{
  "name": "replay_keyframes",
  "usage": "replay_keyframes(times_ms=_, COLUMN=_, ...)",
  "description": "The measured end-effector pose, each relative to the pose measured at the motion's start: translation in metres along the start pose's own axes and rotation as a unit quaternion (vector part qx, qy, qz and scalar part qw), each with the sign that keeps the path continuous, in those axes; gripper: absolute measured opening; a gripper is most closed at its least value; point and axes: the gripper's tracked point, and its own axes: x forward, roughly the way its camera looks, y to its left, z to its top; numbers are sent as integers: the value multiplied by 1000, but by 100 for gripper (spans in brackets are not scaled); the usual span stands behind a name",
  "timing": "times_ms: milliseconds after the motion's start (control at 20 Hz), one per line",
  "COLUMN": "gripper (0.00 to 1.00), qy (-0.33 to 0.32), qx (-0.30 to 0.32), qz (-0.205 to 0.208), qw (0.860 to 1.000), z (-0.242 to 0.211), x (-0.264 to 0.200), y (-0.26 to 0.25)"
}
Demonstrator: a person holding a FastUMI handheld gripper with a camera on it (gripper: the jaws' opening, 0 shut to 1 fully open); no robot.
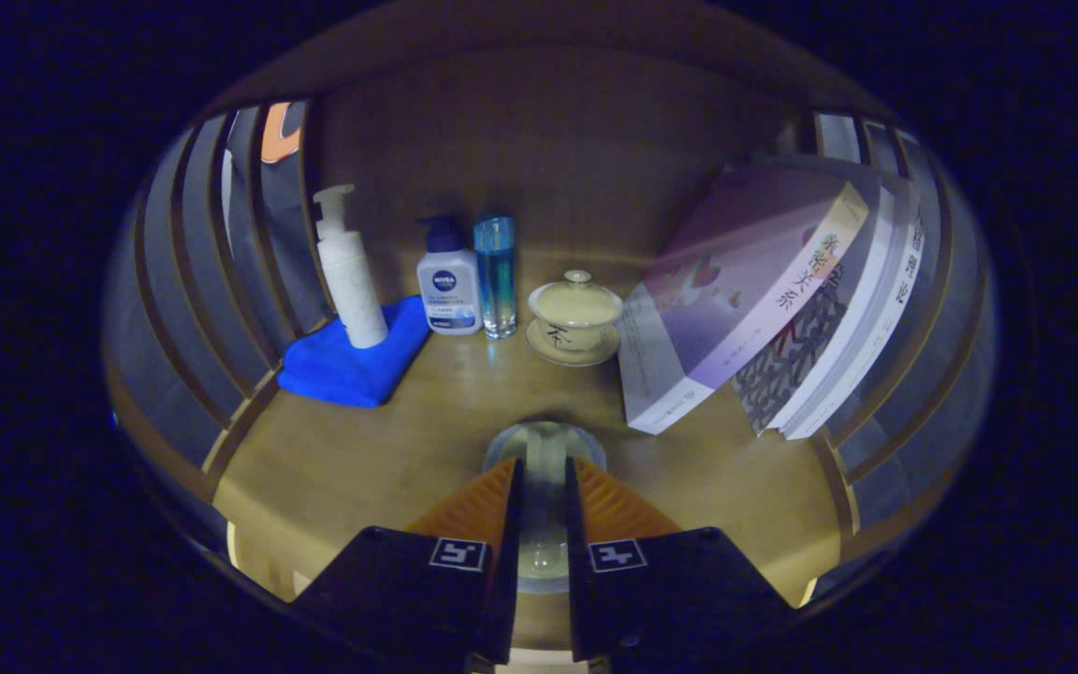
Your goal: Pull open the drawer, take out the items inside it, and place them on the countertop above the cabinet.
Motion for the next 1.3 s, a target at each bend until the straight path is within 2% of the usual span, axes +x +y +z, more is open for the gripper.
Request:
replay_keyframes(times_ms=150, gripper=40, qy=-10, qx=-2, qz=-6, qw=1000, z=3, x=-4, y=-3)
replay_keyframes(times_ms=450, gripper=72, qy=-37, qx=-4, qz=33, qw=999, z=-2, x=-55, y=14)
replay_keyframes(times_ms=750, gripper=82, qy=-79, qx=-30, qz=68, qw=994, z=-35, x=-123, y=23)
replay_keyframes(times_ms=1000, gripper=82, qy=-112, qx=3, qz=103, qw=988, z=-71, x=-177, y=30)
replay_keyframes(times_ms=1300, gripper=86, qy=-148, qx=10, qz=94, qw=984, z=-125, x=-222, y=28)
